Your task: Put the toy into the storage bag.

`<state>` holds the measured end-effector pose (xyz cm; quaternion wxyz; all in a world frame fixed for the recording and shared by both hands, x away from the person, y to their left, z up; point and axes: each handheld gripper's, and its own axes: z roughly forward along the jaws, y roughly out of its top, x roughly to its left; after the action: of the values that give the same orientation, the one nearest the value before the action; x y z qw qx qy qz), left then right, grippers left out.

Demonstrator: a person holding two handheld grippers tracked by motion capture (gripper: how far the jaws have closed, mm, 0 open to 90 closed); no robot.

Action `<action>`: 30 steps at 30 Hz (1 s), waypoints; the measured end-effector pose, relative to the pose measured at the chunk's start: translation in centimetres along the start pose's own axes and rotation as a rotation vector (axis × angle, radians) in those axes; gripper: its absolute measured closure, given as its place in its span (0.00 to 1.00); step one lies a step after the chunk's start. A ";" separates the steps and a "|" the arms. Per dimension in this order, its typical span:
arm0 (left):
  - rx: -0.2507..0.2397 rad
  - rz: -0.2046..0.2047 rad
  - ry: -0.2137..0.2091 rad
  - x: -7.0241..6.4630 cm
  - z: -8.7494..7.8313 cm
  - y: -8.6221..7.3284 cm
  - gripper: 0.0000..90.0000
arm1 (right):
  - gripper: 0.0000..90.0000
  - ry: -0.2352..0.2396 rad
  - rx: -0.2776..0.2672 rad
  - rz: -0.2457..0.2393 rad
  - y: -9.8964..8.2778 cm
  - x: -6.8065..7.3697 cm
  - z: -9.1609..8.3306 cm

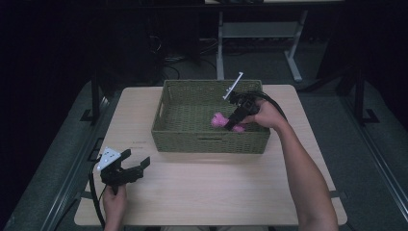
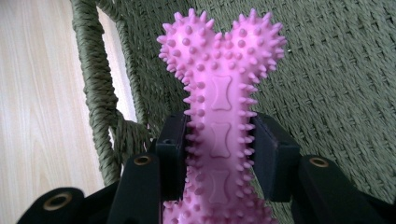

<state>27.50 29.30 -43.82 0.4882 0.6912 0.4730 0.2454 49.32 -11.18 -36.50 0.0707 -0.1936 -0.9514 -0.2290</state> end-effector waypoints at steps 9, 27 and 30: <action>0.003 0.001 -0.001 0.0 -0.1 0.0 0.15 | 0.64 0.011 0.015 -0.003 0.2 0.1 0.9; 0.002 -0.004 -0.001 -0.1 0.0 0.0 0.15 | 0.63 0.023 0.005 0.038 -0.4 -0.3 1.6; 0.000 -0.006 -0.001 -0.1 -0.1 0.0 0.15 | 0.63 0.020 0.006 0.039 -0.4 -0.3 1.6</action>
<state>27.39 29.29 -43.82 0.4891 0.6898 0.4750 0.2436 49.34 -10.81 -38.11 0.0853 -0.2098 -0.9472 -0.2269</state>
